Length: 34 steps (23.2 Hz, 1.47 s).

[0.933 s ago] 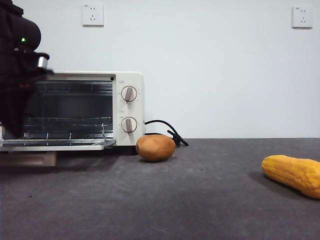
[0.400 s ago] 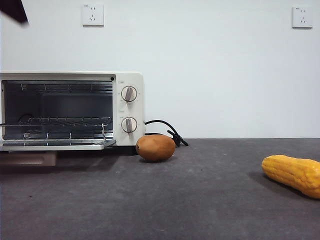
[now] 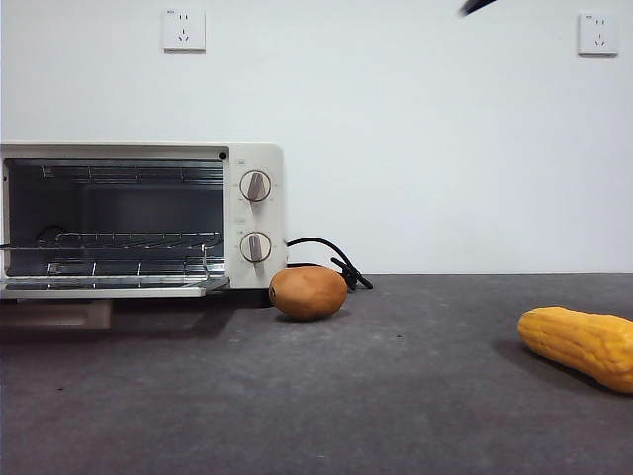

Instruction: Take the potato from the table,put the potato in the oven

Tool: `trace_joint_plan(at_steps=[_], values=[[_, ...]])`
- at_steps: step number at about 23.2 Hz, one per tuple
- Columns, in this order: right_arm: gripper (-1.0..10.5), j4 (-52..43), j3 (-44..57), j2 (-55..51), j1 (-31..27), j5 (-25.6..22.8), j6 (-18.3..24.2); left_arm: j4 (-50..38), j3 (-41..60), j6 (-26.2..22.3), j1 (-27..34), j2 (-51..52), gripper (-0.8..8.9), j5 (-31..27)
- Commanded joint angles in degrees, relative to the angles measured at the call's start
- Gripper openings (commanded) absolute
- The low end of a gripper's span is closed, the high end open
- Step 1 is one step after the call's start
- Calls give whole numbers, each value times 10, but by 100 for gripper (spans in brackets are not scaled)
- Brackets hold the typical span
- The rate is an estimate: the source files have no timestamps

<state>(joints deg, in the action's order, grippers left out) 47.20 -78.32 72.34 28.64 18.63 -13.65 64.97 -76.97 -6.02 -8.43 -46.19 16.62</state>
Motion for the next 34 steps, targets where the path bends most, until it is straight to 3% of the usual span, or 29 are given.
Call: trace_joint_plan(at_steps=[1, 5, 7, 12, 20, 22, 30, 34], values=[[507, 8, -42, 66, 32, -24, 43, 28, -3, -11, -2, 15, -5, -2], [539, 22, -109, 165, 59, -54, 70, 68, -3, -20, -1, 33, -5, -2], [539, 30, -150, 228, 63, -86, 62, 90, -3, -20, -1, 40, -5, -2], [539, 51, -237, 348, 63, -130, -38, 104, -3, -14, -2, 41, -5, -1], [539, 29, -316, 480, 63, -151, -64, 104, -3, -14, -2, 41, -5, -1], [539, 22, -327, 502, 62, -173, -100, 104, -3, -14, -2, 41, -5, -1], [538, -60, -328, 541, 49, -156, -249, 104, -3, -14, -2, 41, -5, 3], [536, -74, -328, 546, 46, -179, -266, 104, -3, -14, -2, 43, -5, 3]])
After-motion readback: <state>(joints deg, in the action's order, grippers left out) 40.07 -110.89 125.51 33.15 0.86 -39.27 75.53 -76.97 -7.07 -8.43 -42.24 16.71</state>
